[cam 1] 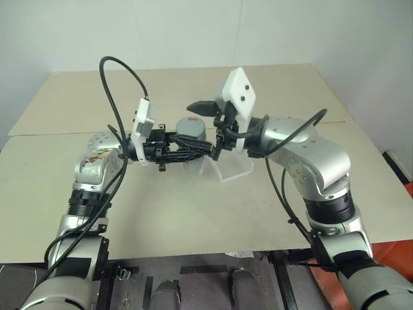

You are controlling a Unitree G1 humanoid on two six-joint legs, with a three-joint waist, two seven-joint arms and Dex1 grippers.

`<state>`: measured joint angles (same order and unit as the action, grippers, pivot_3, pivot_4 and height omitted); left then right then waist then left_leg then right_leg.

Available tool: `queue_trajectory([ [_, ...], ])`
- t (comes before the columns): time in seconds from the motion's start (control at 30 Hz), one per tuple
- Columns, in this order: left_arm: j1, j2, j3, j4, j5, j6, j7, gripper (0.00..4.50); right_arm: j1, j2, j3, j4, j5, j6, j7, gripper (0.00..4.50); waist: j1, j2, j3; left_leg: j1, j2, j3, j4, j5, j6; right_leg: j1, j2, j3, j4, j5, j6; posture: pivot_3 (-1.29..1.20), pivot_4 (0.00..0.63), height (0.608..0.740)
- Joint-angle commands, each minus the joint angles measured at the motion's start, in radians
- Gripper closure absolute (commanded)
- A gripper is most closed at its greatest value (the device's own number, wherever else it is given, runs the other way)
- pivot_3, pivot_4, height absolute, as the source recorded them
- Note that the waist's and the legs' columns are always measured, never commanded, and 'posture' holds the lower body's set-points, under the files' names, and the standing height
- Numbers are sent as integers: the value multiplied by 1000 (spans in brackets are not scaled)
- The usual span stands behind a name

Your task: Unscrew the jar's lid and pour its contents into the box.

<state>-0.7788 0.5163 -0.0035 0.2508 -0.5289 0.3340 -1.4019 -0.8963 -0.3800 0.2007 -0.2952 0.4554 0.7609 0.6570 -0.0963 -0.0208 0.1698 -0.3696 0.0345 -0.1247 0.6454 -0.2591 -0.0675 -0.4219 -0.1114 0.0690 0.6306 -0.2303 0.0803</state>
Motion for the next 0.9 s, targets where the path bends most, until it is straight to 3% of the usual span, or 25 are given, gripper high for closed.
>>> queue_trajectory([
  [0.03, -7, 21, 24, -38, -15, -11, -16, 2593, 12, -35, -79, -21, -6, -12, -17, 80, 0, 0, 0, 0, 0, 0, 0, 0, 0, 0, 0, 0, 0, 0, 0, 0, 150, 740],
  [0.33, -4, 22, 22, -41, -24, -7, -23, 2593, 46, -97, -147, -61, 41, 0, -19, 80, 0, 0, 0, 0, 0, 0, 0, 0, 0, 0, 0, 0, 0, 0, 0, 0, 150, 740],
  [0.9, -5, 23, 27, -47, -18, -4, -28, 2593, 125, -193, -151, -123, 75, 1, 33, 80, 3, 0, 0, 0, 0, 0, 0, 0, 0, 0, 0, 0, -1, 0, 0, 0, 150, 740],
])
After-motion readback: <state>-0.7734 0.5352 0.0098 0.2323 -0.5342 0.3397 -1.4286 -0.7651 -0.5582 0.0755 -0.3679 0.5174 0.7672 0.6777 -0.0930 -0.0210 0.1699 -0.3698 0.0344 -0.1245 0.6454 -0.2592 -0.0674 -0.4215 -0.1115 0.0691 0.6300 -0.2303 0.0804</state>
